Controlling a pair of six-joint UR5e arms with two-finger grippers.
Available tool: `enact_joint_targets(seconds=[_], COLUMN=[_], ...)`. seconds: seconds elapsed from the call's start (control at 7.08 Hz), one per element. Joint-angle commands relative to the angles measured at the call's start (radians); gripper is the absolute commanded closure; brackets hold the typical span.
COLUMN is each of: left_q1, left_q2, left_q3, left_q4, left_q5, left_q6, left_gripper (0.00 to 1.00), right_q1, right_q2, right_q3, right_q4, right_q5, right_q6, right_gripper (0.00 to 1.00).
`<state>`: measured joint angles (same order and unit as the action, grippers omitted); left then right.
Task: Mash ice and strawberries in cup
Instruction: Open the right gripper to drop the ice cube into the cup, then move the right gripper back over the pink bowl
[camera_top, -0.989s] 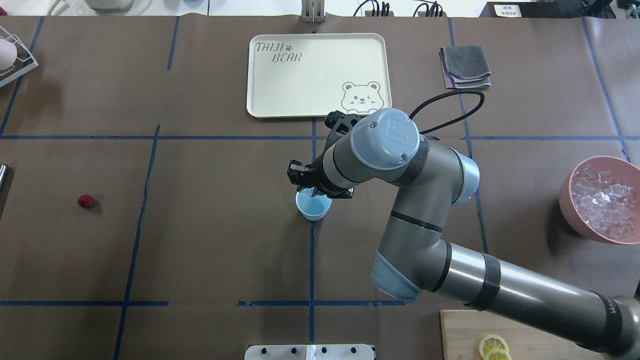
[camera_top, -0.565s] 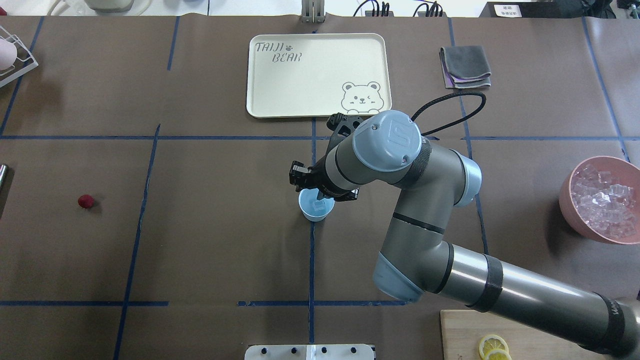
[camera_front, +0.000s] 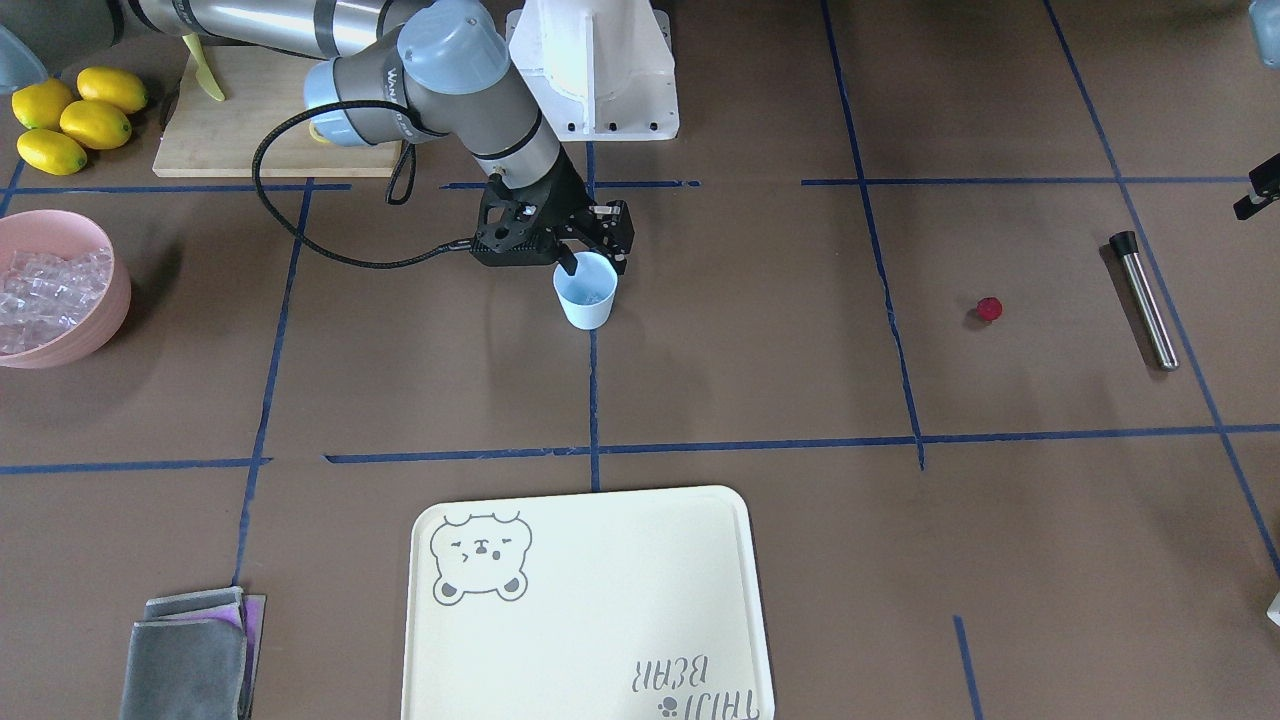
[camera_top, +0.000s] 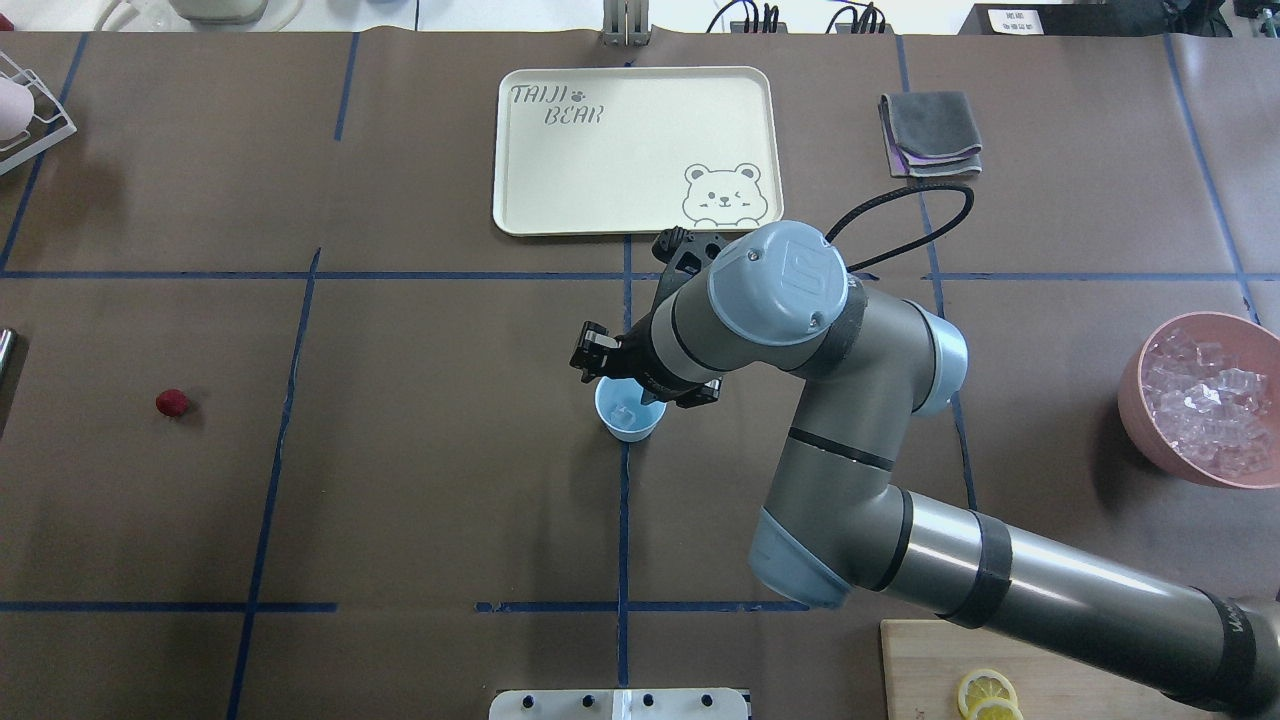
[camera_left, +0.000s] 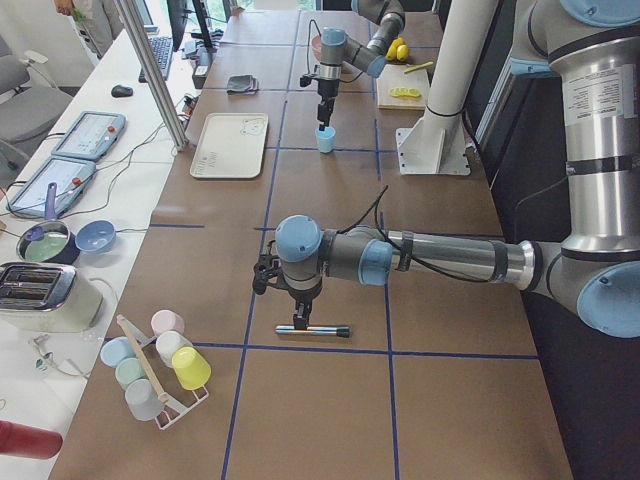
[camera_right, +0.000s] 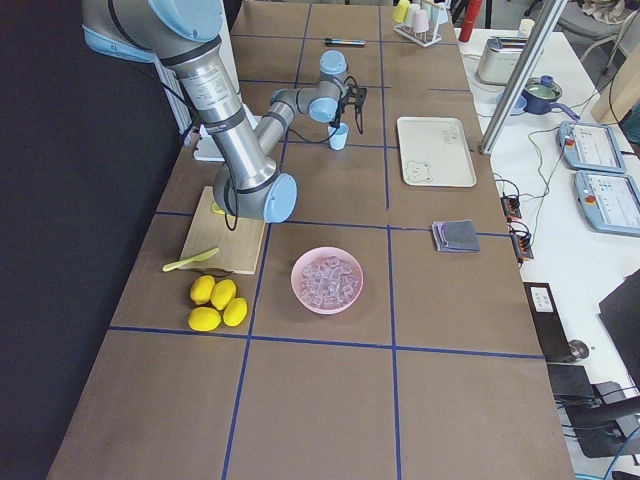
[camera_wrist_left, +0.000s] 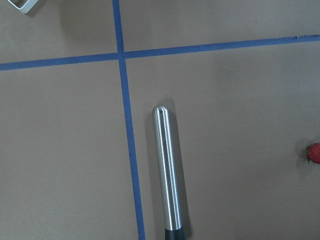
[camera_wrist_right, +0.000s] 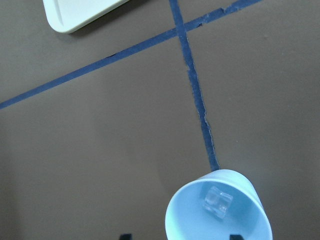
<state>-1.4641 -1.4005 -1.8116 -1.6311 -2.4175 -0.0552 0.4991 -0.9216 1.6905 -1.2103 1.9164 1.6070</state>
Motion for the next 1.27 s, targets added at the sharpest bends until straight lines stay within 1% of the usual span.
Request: enact_joint_targets(seconds=[0.0, 0.14, 0.28, 0.42, 0.57, 0.71, 0.85, 1.13], left_q1=[0.001, -0.001, -0.001, -0.001, -0.001, 0.001, 0.001, -0.001], left_q2=[0.000, 0.000, 0.002, 0.003, 0.003, 0.005, 0.005, 0.005], left_q3=[0.005, 0.008, 0.008, 0.009, 0.009, 0.009, 0.009, 0.009], left_q4=[0.001, 0.001, 0.002, 0.002, 0.004, 0.004, 0.002, 0.002], left_q5=[0.000, 0.000, 0.000, 0.000, 0.000, 0.000, 0.001, 0.000], left_q6=[0.000, 0.000, 0.000, 0.000, 0.000, 0.000, 0.000, 0.000], left_gripper=[0.00, 0.00, 0.00, 0.00, 0.00, 0.00, 0.00, 0.00], right_q1=[0.042, 0.111, 0.183, 0.253, 0.329, 0.401, 0.467, 0.589], right_q2=[-0.146, -0.201, -0.279, -0.390, -0.483, -0.569, -0.660, -0.819], right_q3=[0.159, 0.191, 0.216, 0.262, 0.287, 0.307, 0.317, 0.310], right_q4=[0.003, 0.000, 0.003, 0.005, 0.006, 0.006, 0.008, 0.006], right_q5=[0.022, 0.097, 0.187, 0.249, 0.313, 0.360, 0.389, 0.394], right_q6=[-0.001, -0.030, -0.130, -0.256, -0.313, -0.362, -0.483, -0.698], right_gripper=[0.01, 0.00, 0.00, 0.00, 0.00, 0.00, 0.00, 0.01])
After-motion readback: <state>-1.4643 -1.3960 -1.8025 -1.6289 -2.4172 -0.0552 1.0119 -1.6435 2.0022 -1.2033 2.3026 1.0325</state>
